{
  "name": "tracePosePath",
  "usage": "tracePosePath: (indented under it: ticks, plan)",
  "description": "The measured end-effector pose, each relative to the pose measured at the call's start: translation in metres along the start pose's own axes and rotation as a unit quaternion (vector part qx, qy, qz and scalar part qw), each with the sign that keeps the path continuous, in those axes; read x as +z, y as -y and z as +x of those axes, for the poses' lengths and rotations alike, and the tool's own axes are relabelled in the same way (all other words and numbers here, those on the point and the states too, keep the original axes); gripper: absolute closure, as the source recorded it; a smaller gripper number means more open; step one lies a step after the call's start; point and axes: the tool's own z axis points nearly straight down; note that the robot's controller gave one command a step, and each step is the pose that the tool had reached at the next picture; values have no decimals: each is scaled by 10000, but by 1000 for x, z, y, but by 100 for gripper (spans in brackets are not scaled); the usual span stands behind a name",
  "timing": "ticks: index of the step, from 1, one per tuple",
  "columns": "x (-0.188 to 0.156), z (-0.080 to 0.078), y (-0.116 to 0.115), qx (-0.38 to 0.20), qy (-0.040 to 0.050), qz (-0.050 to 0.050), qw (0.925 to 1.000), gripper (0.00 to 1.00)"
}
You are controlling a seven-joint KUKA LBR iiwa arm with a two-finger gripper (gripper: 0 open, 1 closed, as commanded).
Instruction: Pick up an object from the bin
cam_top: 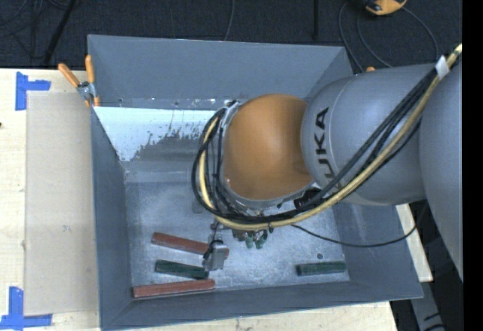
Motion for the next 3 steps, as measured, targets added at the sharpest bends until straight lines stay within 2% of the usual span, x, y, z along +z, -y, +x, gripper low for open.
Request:
tracePosePath:
  ticks: [1,2,3]
  plan:
    - [68,16,-16,63,-18,2,10000,0]
    - [100,17,-45,573,-38,13,9983,0]
    - [94,23,-63,627,-29,5,9980,100]
